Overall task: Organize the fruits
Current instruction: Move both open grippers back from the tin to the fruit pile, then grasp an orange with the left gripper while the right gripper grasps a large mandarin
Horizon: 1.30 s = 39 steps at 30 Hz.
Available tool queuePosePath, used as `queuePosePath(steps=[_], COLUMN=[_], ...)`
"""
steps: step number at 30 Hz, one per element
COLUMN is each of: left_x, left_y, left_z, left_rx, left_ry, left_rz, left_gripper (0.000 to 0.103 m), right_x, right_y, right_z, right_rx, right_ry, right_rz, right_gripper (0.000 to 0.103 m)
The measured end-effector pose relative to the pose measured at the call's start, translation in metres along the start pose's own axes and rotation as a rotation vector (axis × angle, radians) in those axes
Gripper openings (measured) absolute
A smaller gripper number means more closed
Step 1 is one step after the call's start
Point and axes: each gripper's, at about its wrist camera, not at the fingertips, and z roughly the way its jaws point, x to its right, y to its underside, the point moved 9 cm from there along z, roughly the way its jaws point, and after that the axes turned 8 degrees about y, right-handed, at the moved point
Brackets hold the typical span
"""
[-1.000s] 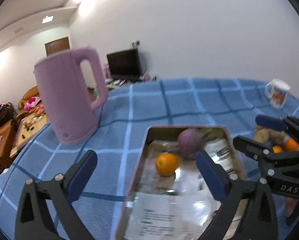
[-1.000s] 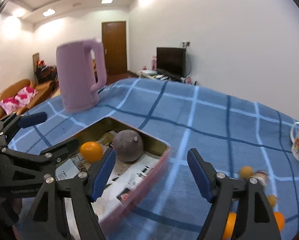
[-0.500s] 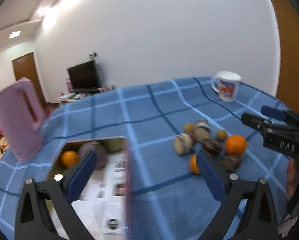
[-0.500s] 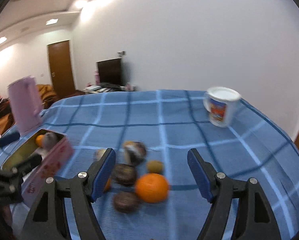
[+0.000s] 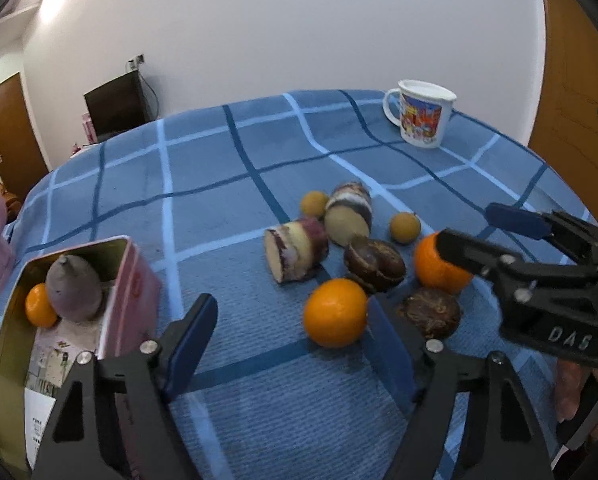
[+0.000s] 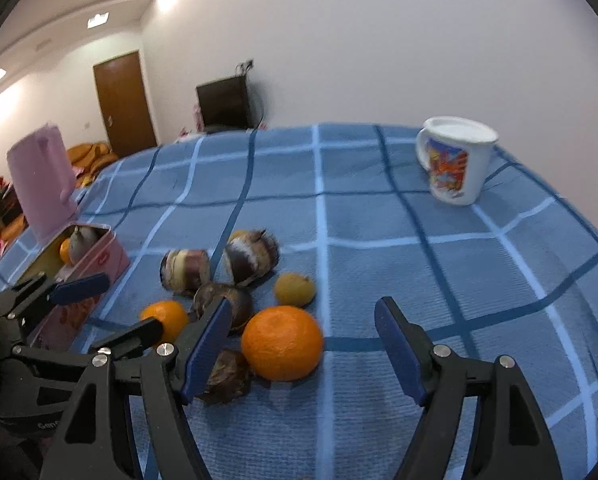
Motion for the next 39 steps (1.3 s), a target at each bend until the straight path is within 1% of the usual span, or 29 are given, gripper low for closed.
queuePosePath(steps=[1,2,4,8,10,12,14,18,23,31,39], left_x=[0.002,0.002,0.003,0.002,0.002,0.003,0.003,0.001,0.002,0.001,-0.002], left_y=[0.001,0.0,0.001,0.004,0.006,0.007,0.008,0.007,0.004,-0.002,-0.008], left_z=[0.003,0.008,0.014,0.022,0.027,0.028,0.028,0.026,0.019,0.006,-0.008], left_rx=[-0.014,-0.023,-0.048,-0.083,-0.103,-0.108,-0.11,-0.098,-0.06,0.006,0.081], left_ry=[0.001,0.006,0.027,0.055,0.076,0.089,0.097,0.121,0.121,0.155,0.151], left_rz=[0.009,0.01,0.005,-0.013,-0.025,-0.028,-0.029,-0.049,-0.038,-0.044,-0.053], left_gripper=[0.079,0.077,0.075,0.057,0.051,0.042,0.038,0.037,0.037,0.037,0.037], right_x=[-0.002,-0.002,-0.002,-0.006,-0.01,-0.016,-0.019,-0.014,-0.012,-0.013,-0.012], right_y=[0.001,0.003,0.007,0.012,0.014,0.018,0.019,0.019,0.016,0.008,0.002], right_z=[0.002,0.004,0.012,0.016,0.016,0.018,0.021,0.02,0.017,0.001,-0.009], right_rx=[-0.01,-0.025,-0.066,-0.093,-0.101,-0.121,-0.133,-0.129,-0.113,-0.025,0.029], right_ry=[-0.003,0.0,0.001,-0.023,-0.032,-0.037,-0.031,-0.052,-0.044,-0.043,-0.06], right_rz=[-0.005,-0.009,-0.008,-0.022,-0.036,-0.063,-0.077,-0.045,-0.036,-0.039,-0.029], right_gripper=[0.072,0.067,0.064,0.064,0.064,0.059,0.05,0.05,0.05,0.05,0.05])
